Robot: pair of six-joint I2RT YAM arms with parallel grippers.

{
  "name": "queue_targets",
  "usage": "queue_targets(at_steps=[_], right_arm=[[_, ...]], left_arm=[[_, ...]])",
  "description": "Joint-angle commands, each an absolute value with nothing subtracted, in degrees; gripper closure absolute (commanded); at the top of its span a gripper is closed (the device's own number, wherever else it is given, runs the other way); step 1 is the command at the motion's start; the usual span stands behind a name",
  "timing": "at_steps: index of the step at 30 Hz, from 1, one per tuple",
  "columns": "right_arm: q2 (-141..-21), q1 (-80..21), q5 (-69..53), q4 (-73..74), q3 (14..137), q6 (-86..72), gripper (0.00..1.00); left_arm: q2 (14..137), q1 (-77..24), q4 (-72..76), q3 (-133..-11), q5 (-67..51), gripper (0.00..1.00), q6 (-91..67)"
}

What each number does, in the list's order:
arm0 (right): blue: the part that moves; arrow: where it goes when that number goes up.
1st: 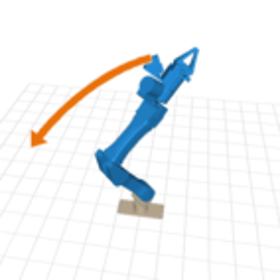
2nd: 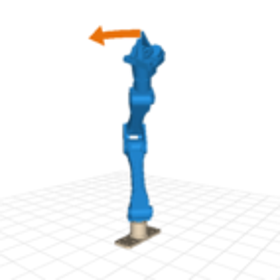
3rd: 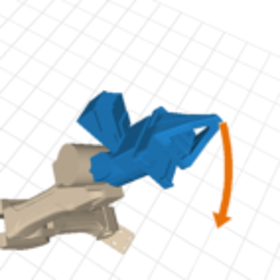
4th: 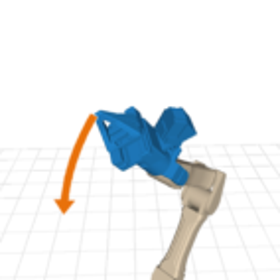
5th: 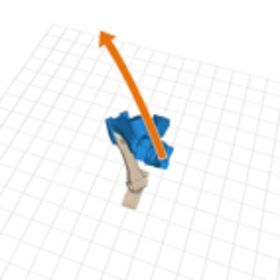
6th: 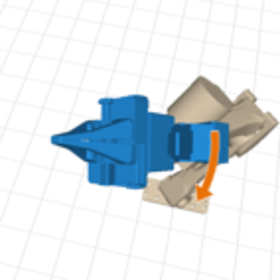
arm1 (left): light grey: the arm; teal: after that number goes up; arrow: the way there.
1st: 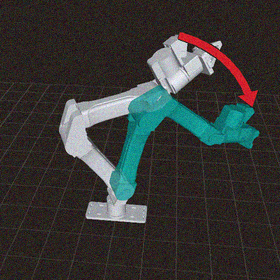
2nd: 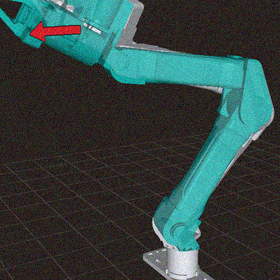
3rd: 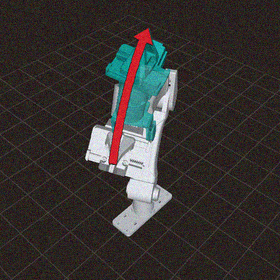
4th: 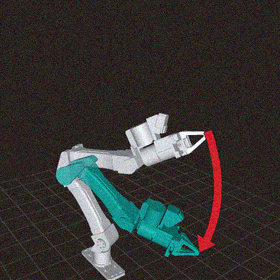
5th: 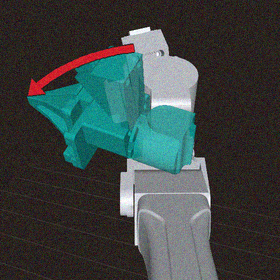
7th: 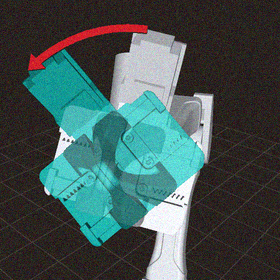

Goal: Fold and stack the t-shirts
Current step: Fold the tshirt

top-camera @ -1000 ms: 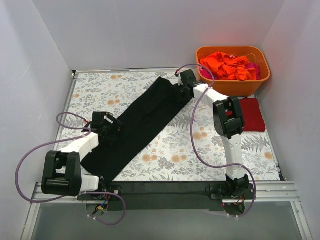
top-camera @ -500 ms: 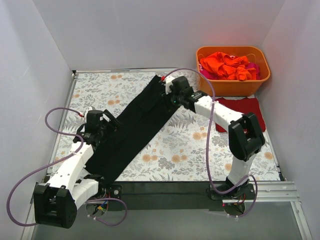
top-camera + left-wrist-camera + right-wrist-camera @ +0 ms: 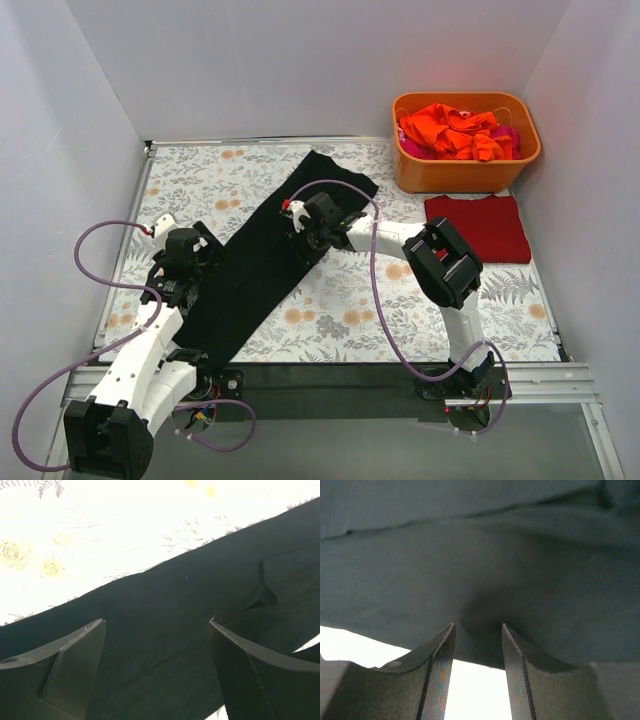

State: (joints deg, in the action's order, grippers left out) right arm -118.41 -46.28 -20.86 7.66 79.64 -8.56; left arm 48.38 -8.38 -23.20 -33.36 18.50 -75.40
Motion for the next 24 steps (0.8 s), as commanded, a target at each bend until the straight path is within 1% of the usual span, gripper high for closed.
queue_targets(at_steps=[1,5,11,15,19,24], right_arm=[[-119.8,-44.2,-18.7,6.2,81.1,-5.3,0.58],[-119.8,-38.7,-16.3,6.9,80.0,-2.8,0.58],[-118.1,-33.4,-12.3,10.6,81.0,2.7,0.58],[-117.2,-31.8,-9.9,11.7,82.2,4.0,0.58],[-117.6,-31.4,-10.0,14.0,85.0,5.0,0.58],[-112.2,-31.8,-9.5,14.8,80.9,3.9,0.58]], left_arm=[[49.2,-8.3,-21.4,-33.1,19.8,0.24,-73.7],[50.0,-8.3,-20.9,-33.1,19.1,0.24,-73.5],[51.6,-8.3,-20.7,-33.2,16.6,0.24,-73.8],[53.3,-8.3,-21.1,-33.5,14.0,0.24,-75.0],[54.5,-8.3,-23.5,-33.8,11.8,0.24,-77.4],[56.2,-8.3,-31.8,-35.3,11.2,0.23,-80.8]])
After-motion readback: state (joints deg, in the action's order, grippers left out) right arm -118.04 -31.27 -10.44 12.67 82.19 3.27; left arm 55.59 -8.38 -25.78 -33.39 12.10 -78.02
